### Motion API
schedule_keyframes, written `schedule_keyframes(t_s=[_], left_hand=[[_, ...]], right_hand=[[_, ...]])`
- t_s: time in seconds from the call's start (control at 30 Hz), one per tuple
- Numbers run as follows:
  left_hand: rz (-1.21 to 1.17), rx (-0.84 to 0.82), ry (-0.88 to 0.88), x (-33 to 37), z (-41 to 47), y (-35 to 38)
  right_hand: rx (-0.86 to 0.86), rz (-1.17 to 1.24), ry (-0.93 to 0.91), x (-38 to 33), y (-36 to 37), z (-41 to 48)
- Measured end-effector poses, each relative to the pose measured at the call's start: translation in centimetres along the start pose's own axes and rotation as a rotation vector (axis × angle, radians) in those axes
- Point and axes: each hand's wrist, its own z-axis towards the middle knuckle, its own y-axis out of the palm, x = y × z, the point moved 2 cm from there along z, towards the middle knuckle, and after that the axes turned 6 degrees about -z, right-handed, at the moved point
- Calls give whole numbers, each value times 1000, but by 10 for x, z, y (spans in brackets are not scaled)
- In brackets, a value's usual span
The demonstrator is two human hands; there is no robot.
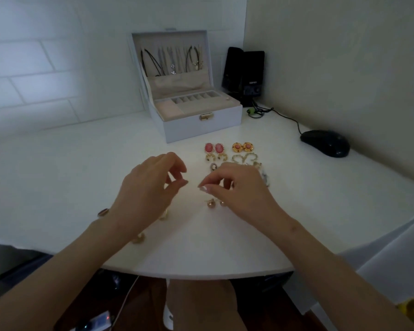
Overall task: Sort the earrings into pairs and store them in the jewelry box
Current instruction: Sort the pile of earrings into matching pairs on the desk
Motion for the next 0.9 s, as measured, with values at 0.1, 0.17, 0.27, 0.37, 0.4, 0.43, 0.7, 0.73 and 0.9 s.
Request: schedule_keyframes(t_s=[0.1, 0.17, 0.27, 0.37, 0.4, 0.43, 0.7, 0.73, 0.9], left_hand=[[36, 10, -94, -22, -3, -20], [48, 9, -144, -35, -8, -31], [25, 29, -194, -51, -20, -43], [22, 11, -253, -65, -31, -48], [26, 2, -269, -70, -34, -51], [30, -6, -280, -74, -36, -53], [8, -42, -339, -92, -48, -72], [-2, -65, -349, -92, -49, -72], [7, -210, -355, -94, -51, -67]], right_hand=[[-107, -118, -87, -15, 20, 13], [-177, -237, -139, -25, 32, 21], [-255, -332, -209, -36, 47, 31], [-314, -381, -244, -41, 59, 38], [-325, -391, -242, -42, 62, 39], [-332, -397, -236, -42, 64, 41], [-355, -434, -289, -44, 71, 51], [-349, -442, -302, -44, 71, 51], [-311, -396, -292, -44, 69, 51]])
